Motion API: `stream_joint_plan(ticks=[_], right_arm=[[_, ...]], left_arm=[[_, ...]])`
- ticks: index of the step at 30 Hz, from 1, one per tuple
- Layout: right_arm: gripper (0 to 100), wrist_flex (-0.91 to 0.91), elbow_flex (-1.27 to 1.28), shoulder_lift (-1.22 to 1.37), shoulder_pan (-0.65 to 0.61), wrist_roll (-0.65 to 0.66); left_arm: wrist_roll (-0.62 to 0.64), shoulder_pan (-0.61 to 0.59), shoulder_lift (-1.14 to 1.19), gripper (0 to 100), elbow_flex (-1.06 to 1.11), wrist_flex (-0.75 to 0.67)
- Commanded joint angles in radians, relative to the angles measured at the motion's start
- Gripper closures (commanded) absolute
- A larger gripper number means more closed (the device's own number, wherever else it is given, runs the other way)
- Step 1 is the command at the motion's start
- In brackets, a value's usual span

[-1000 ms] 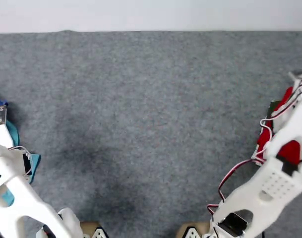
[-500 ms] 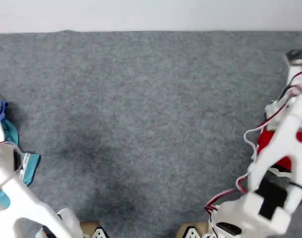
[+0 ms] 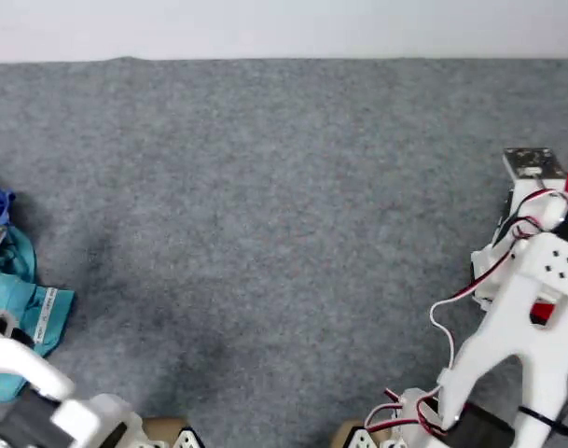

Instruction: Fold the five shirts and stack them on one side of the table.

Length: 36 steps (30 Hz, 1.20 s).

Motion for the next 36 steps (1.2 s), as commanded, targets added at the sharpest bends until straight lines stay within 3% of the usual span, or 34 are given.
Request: stream_joint_plan(ticks=[1, 8, 10, 13, 18, 23, 27, 30, 36], right_arm=[[99.0, 0.041, 0.002, -0.041, -0.013, -0.006], [99.0, 0.042, 0.003, -0.041, -0.012, -0.008], [99.0, 0.042, 0.003, -0.041, -0.012, -0.008], [99.0, 0.042, 0.003, -0.041, -0.013, -0.008], [99.0, 0.042, 0.003, -0.041, -0.015, -0.074], [99.0, 0.041, 0.003, -0.041, -0.015, -0.092], [99.0, 0.041, 0.003, -0.041, -0.015, -0.092], [99.0, 0.041, 0.003, -0.041, -0.015, -0.092], [99.0, 0.041, 0.003, -0.041, -0.015, -0.092]], left_arm=[[-0.046, -0.008, 0.107, 80, -0.002, -0.081], [-0.041, -0.006, 0.370, 80, -0.007, -0.270], [-0.017, -0.005, 0.423, 86, -0.039, -0.270], [0.009, 0.026, 0.434, 100, -0.125, -0.170], [0.104, 0.121, 0.322, 100, -0.300, 0.094], [0.261, 0.250, 0.057, 100, -0.421, 0.186], [0.387, 0.419, -0.195, 100, -0.458, 0.204], [0.493, 0.620, -0.338, 100, -0.456, 0.198], [0.743, 1.060, -0.354, 100, -0.438, 0.141]])
